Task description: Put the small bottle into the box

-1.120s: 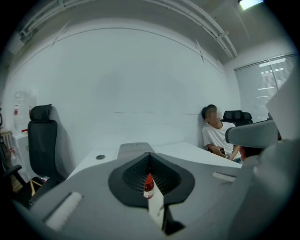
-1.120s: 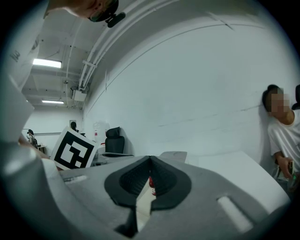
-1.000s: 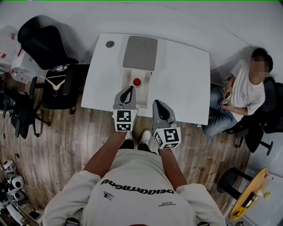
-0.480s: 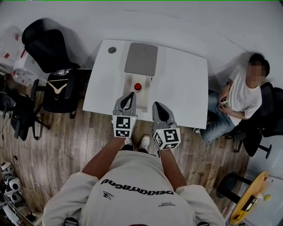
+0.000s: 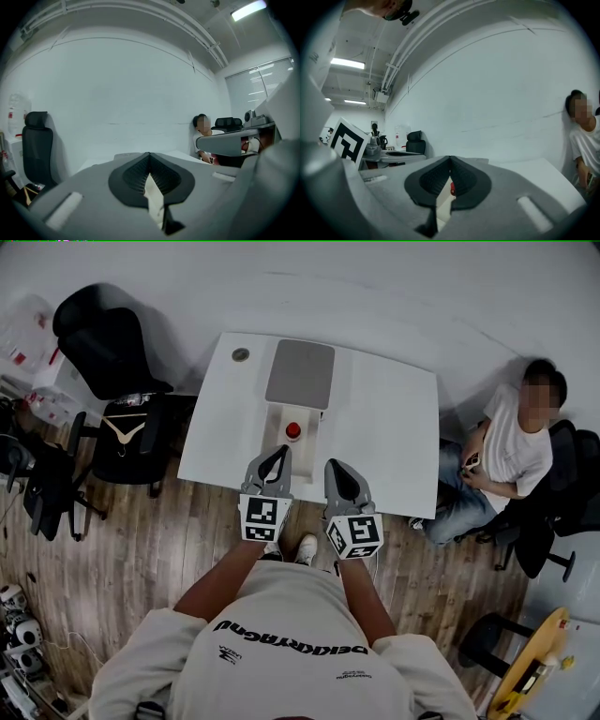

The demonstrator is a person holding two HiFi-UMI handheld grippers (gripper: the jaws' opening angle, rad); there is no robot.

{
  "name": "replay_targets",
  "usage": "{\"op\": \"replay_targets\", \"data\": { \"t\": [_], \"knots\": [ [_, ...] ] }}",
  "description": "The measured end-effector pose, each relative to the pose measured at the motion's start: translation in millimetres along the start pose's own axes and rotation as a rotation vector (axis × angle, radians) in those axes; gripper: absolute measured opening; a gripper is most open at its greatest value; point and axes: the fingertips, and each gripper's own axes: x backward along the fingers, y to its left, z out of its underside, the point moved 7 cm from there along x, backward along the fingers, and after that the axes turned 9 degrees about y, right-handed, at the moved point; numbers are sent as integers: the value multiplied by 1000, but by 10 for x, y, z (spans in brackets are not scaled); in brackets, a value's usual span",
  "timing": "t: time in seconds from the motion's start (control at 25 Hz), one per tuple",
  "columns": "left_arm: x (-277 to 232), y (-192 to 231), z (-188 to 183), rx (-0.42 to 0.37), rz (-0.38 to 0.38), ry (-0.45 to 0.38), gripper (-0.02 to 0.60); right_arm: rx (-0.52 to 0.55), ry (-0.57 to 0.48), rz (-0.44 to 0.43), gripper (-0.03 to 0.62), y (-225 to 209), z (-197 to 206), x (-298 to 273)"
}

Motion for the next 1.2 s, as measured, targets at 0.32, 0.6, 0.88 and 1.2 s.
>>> {"op": "replay_targets", "data": {
  "t": [0.32,0.6,0.88,1.2],
  "knots": [
    [97,-119,-44,-17,33,-17,3,12,-7,1,-2,-14,-45,60],
    [142,-127,-65,-26,52,-39,3,18,-19,-1,-2,-19,-84,76],
    [201,-180,-59,-37,69,-46,3,34,-32,-2,-2,-27,-117,95],
    [218,-268,-30,-27,76,-51,3,40,-37,-11,-2,-61,-110,110]
  ]
}}
